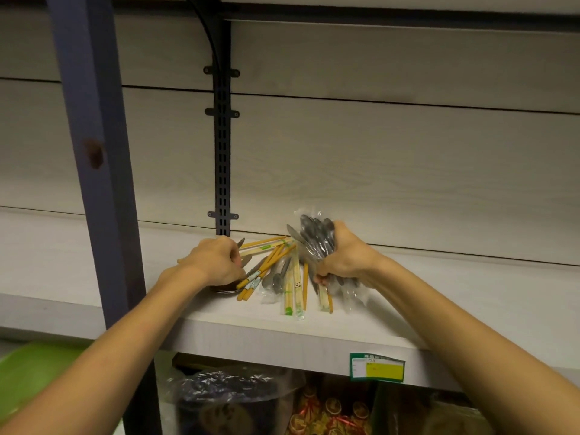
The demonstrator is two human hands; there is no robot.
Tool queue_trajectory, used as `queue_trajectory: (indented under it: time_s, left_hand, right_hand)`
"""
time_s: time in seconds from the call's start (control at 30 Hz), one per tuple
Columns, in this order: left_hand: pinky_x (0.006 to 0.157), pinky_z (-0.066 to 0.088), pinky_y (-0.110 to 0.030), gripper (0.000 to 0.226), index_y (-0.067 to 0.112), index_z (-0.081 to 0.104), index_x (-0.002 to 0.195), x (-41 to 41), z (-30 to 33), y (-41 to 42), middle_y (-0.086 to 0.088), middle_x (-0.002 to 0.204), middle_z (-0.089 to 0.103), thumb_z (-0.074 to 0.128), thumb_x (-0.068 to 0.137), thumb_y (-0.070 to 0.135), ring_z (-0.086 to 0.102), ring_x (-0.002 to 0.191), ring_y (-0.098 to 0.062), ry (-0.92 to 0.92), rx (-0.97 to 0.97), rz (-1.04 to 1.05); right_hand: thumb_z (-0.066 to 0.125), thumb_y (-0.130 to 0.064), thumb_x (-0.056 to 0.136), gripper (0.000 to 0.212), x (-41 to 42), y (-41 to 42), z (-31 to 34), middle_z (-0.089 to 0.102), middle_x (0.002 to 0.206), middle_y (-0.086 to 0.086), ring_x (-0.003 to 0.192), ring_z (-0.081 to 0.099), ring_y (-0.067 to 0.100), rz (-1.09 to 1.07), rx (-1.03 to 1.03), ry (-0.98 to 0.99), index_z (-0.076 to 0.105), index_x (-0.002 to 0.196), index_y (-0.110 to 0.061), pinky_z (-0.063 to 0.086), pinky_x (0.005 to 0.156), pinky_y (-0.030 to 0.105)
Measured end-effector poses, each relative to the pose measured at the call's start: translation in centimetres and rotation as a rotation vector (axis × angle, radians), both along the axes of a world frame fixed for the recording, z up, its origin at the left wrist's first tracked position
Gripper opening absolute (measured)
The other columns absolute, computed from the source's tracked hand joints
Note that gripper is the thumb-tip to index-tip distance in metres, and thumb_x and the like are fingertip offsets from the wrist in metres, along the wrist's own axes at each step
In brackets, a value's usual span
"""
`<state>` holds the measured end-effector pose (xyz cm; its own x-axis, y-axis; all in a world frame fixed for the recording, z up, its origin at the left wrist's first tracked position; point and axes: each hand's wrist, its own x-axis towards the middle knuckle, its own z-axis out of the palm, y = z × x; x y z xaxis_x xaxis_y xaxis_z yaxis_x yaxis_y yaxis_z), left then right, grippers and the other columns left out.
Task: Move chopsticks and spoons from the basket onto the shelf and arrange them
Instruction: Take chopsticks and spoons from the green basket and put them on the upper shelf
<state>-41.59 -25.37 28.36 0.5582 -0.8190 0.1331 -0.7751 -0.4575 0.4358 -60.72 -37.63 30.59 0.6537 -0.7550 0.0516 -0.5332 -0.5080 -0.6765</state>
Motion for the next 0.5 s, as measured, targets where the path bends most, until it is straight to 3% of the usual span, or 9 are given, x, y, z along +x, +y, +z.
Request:
queue_trajectory:
  time_s: [0.13, 0.27, 0.33, 0.4, 0.5]
  left_hand:
    - [0.071, 0.039, -0.029, 0.005, 0.026, 0.052, 0.088, 0.2, -0.2, 0.3, -0.002, 0.103, 0.056, 0.057, 0.088, 0.024, 0.053, 0.093, -0.024, -0.026, -0.039, -0.005]
    - [0.071, 0.038, -0.032, 0.009, 0.027, 0.05, 0.093, 0.1, 0.1, 0.2, -0.005, 0.105, 0.057, 0.044, 0.095, 0.021, 0.052, 0.09, -0.025, -0.113, -0.148, -0.046]
    - [0.075, 0.042, -0.033, 0.014, 0.024, 0.055, 0.099, -0.6, 0.4, -0.1, -0.005, 0.109, 0.056, 0.043, 0.097, 0.019, 0.053, 0.093, -0.024, -0.108, -0.167, -0.113]
    - [0.08, 0.047, -0.033, 0.017, 0.02, 0.061, 0.103, -1.3, 0.5, -0.5, -0.004, 0.113, 0.059, 0.045, 0.097, 0.021, 0.056, 0.095, -0.022, -0.084, -0.136, -0.175]
    - [0.073, 0.047, -0.028, 0.011, 0.024, 0.063, 0.098, -1.7, -0.1, -0.9, -0.002, 0.118, 0.059, 0.052, 0.094, 0.024, 0.06, 0.089, -0.015, -0.056, -0.081, -0.169]
  right_hand:
    - [0.067, -0.001, 0.076, 0.066, -0.7, -0.4, 0.3, 0.064, 0.074, 0.013, 0.046, 0.055, 0.02, -0.032, -0.049, 0.063, 0.028, 0.128, -0.011, 0.042, 0.037, 0.026]
    - [0.075, -0.008, 0.074, 0.067, -0.8, -1.2, -0.4, 0.061, 0.099, 0.012, 0.077, 0.064, 0.026, -0.102, -0.047, -0.012, 0.031, 0.124, -0.011, 0.058, 0.069, 0.041]
    - [0.083, -0.014, 0.071, 0.077, -0.5, -1.4, -1.0, 0.058, 0.11, 0.008, 0.095, 0.062, 0.025, -0.111, -0.049, -0.051, 0.032, 0.128, -0.011, 0.055, 0.085, 0.042]
    - [0.087, -0.02, 0.068, 0.083, -0.1, -1.3, -1.3, 0.056, 0.115, 0.005, 0.101, 0.057, 0.023, -0.093, -0.078, -0.031, 0.032, 0.13, -0.012, 0.05, 0.086, 0.035]
    - [0.086, -0.018, 0.067, 0.087, 0.0, -1.0, -1.2, 0.054, 0.114, 0.007, 0.096, 0.054, 0.024, -0.076, -0.144, 0.082, 0.029, 0.132, -0.012, 0.044, 0.078, 0.031]
